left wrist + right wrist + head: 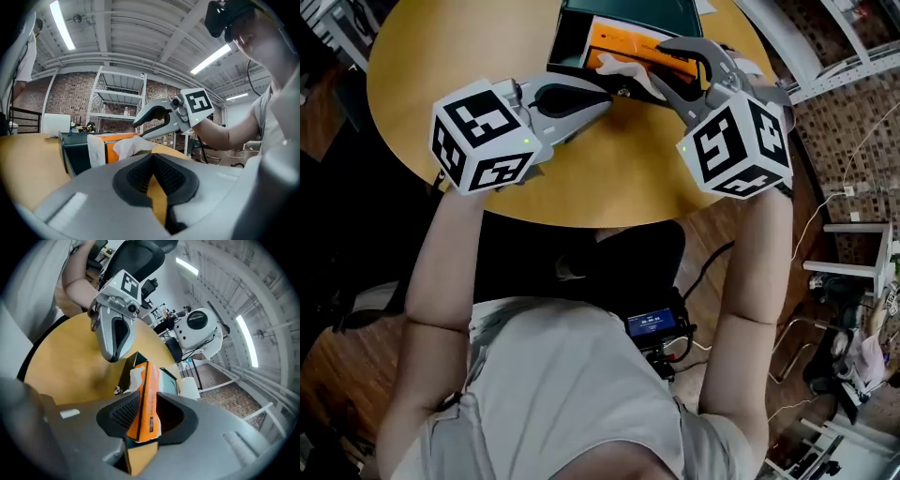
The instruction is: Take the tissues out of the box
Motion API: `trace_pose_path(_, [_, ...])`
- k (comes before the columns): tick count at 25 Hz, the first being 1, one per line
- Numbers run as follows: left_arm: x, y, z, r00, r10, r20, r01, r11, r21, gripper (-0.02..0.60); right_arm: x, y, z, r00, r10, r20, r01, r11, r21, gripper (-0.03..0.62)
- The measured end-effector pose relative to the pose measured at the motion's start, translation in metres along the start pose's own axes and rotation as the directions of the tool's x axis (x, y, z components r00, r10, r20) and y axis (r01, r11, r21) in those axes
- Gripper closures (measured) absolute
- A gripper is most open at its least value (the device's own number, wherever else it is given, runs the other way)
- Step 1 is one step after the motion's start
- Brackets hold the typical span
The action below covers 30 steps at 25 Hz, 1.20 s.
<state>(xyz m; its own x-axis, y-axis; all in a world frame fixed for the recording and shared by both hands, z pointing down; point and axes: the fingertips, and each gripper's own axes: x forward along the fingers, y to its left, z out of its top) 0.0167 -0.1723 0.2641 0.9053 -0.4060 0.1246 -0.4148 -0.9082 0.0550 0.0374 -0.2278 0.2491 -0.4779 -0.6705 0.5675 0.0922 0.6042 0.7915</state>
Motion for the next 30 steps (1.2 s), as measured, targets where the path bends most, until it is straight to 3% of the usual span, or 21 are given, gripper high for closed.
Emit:
trace_pose_path(3, [-0.001,0.000,0.000,1.000,0.001,-0.001,-0.001,1.000,0.000,0.581,0.007,0.009,0.007,0.995,0.096,0.028,-0.097,0.995,0.032,0.474])
trace_pose_path(9, [0.000,-0.001,-0.003,1.000,0.000,0.001,0.000,1.000,0.000,0.581,0.026,0.020,-0.005,0.984,0.175,-0.028,-0.173,0.983,0.056,0.430])
trace_pose_path(14, [0.001,-0.001,-0.004,1.000,0.000,0.002,0.000,1.000,0.001,0.581,0.028,0.018,-0.007,0.986,0.164,-0.035,-0.160,0.983,0.087,0.507])
trace_pose_path(20, [0.000,-0.001,-0.004,1.000,-0.001,0.000,0.001,1.000,0.000,0.581,0.023,0.012,-0.006,0.994,0.101,-0.032,-0.098,0.990,0.098,0.539])
trace_pose_path(25, [0.000,-0.001,-0.004,1.000,-0.001,0.001,0.001,1.000,0.001,0.581,0.002,-0.013,0.000,1.000,-0.026,0.004,0.026,0.995,0.094,0.542])
trace_pose_path(30, [0.000,-0.002,-0.005,1.000,0.000,0.001,0.000,1.000,0.001,0.581,-0.027,-0.044,0.001,0.985,-0.168,0.045,0.160,0.975,0.152,0.543])
